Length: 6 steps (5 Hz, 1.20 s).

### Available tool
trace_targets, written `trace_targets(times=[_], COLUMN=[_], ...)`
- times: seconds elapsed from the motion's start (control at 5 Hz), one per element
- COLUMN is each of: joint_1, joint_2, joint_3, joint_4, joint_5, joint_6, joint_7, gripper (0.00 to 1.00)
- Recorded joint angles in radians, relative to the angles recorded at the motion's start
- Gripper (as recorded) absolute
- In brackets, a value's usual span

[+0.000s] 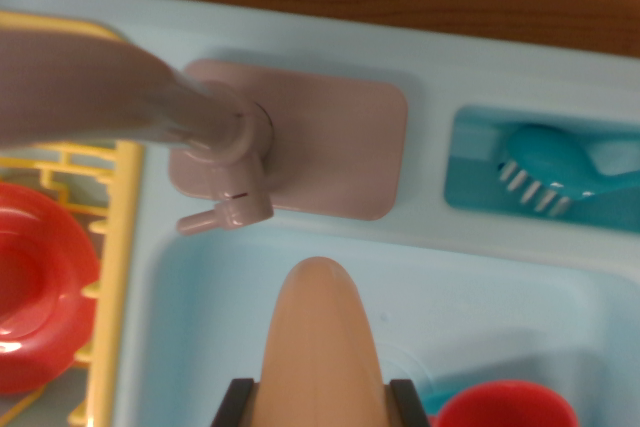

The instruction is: Pick detergent from the sink

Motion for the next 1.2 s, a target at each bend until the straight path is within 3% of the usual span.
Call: trace_targets(times=[0.2,0.4,0.6,0.8,1.0,1.2], joint_1=[0.0001,0.0001,0.0003,0.0003,0.0004,0.0004], joint_2=[-0.013,-0.013,-0.026,-0.026,-0.039,-0.039], joint_3=[0.000,0.000,-0.001,-0.001,-0.001,-0.001], joint_4=[0.034,0.034,0.068,0.068,0.101,0.101], joint_5=[-0.0017,-0.0017,-0.0033,-0.0033,-0.0050,-0.0050], joint_6=[0.047,0.047,0.094,0.094,0.140,0.140], joint_7=[0.002,0.002,0.004,0.004,0.006,0.006], gripper=[1.00,1.00,1.00,1.00,1.00,1.00])
